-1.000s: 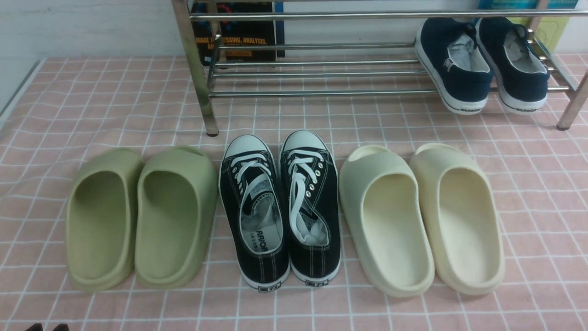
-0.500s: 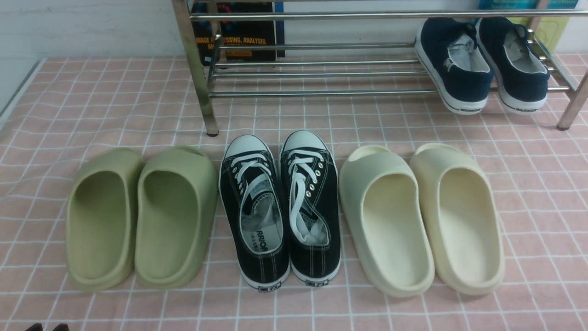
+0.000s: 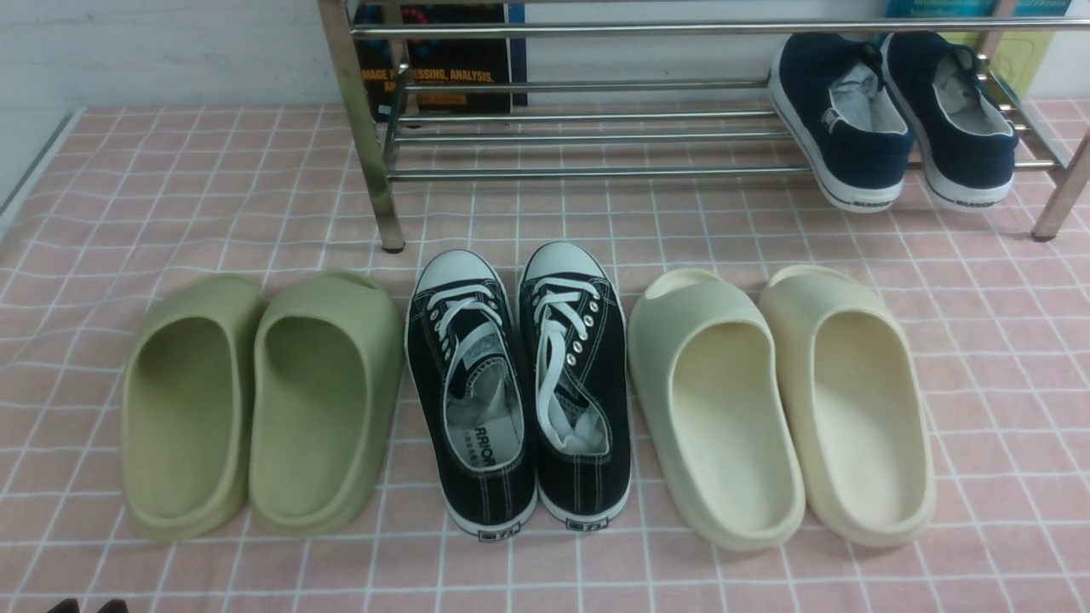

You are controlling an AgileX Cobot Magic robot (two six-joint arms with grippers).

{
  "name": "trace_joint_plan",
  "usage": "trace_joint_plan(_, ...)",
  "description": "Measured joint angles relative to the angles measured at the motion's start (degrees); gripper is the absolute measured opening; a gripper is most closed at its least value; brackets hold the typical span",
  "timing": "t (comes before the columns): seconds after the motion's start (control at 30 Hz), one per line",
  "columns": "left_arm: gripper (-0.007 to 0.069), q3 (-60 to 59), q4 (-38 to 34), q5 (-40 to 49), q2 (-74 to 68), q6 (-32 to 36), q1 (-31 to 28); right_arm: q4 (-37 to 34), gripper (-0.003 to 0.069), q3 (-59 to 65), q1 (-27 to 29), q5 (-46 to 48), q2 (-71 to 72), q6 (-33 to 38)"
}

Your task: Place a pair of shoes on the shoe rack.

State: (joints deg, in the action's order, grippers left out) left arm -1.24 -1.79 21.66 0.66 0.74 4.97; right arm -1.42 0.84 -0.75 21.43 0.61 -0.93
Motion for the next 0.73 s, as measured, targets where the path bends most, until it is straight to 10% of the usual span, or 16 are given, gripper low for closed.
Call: trace_joint_plan(0.73, 0.0239, 0.0, 0.0, 0.0, 0.0, 0.0, 0.0, 0.0, 0.0009, 0.0, 0.0, 0.0, 0.0, 0.0)
